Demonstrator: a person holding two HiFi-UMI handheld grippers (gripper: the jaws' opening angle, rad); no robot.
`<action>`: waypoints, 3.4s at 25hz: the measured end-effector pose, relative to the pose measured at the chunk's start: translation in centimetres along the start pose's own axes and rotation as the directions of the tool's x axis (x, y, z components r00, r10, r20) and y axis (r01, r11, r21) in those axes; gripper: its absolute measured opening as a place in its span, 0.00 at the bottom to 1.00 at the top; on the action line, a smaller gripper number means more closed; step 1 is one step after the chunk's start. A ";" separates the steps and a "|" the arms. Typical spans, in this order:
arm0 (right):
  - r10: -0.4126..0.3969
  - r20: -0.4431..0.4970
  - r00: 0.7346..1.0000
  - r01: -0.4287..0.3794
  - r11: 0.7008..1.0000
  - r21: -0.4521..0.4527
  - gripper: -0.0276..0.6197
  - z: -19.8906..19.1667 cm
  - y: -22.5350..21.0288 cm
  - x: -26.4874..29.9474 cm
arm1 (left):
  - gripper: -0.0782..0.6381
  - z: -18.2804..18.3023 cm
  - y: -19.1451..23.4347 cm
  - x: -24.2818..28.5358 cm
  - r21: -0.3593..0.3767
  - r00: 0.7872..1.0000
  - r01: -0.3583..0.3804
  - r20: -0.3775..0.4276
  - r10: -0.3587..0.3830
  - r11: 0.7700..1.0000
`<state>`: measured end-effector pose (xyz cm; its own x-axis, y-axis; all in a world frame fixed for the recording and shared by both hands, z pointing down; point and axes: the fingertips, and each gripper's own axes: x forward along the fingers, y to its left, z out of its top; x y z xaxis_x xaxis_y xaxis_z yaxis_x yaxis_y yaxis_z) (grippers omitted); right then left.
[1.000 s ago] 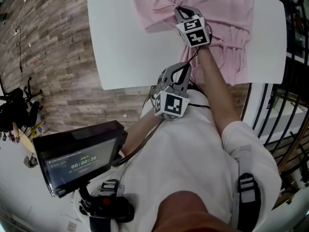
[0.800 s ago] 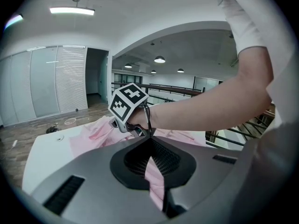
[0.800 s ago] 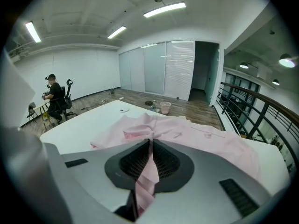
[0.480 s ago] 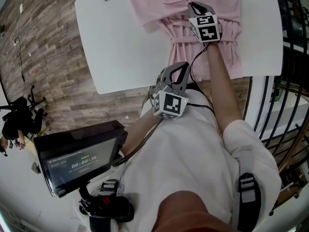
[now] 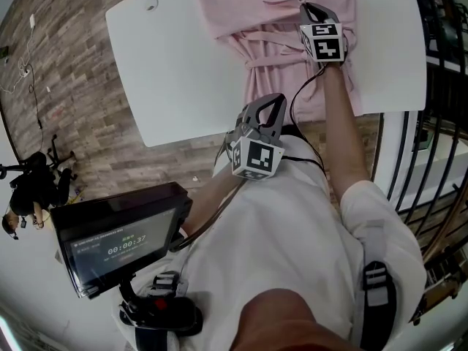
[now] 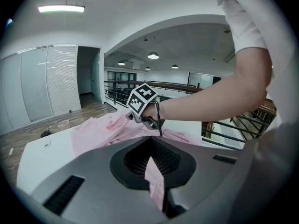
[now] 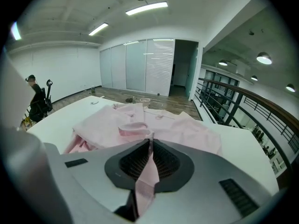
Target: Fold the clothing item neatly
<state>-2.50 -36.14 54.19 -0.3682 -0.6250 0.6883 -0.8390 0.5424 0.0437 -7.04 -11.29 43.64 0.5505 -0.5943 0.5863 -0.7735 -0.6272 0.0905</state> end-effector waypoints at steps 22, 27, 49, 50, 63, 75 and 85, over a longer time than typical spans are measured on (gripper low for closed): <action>-0.062 -0.042 0.997 0.067 0.988 0.137 0.09 -8.4 -10.4 -1.0 | 0.11 -0.3 -3.5 5.6 -0.036 0.999 -0.015 -0.049 0.013 0.999; -0.060 -0.057 0.997 0.068 0.986 0.152 0.09 -9.2 -11.1 -1.4 | 0.11 1.0 -1.3 6.7 -0.055 0.998 -0.059 -0.037 0.057 0.997; -0.082 -0.097 0.992 0.098 0.979 0.177 0.27 -13.6 -10.6 -7.2 | 0.22 4.9 8.1 23.8 -0.153 0.999 -0.036 -0.015 0.035 0.988; -0.094 -0.098 0.991 0.111 0.975 0.191 0.27 -14.2 -10.5 -7.8 | 0.25 4.9 8.5 24.8 -0.179 0.999 -0.035 -0.024 0.031 0.983; -0.177 -0.136 0.975 0.207 0.944 0.256 0.27 -18.1 -15.2 -11.5 | 0.14 5.8 10.2 31.2 -0.407 0.996 -0.047 -0.092 0.010 0.912; -0.162 -0.155 0.975 0.199 0.944 0.262 0.27 -18.8 -15.3 -11.6 | 0.29 13.9 7.9 36.9 -0.265 0.990 0.139 0.034 -0.135 0.954; -0.036 0.044 0.998 0.028 0.986 0.164 0.23 -10.8 -12.6 -7.4 | 0.41 9.8 7.4 30.1 -0.134 0.995 0.078 -0.054 -0.086 0.988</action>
<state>15.19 -32.26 56.36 -0.3553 -0.6679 0.6539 -0.9033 0.4252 -0.0564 6.87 -38.75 54.08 0.5975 -0.5103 0.6186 -0.7631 -0.5990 0.2429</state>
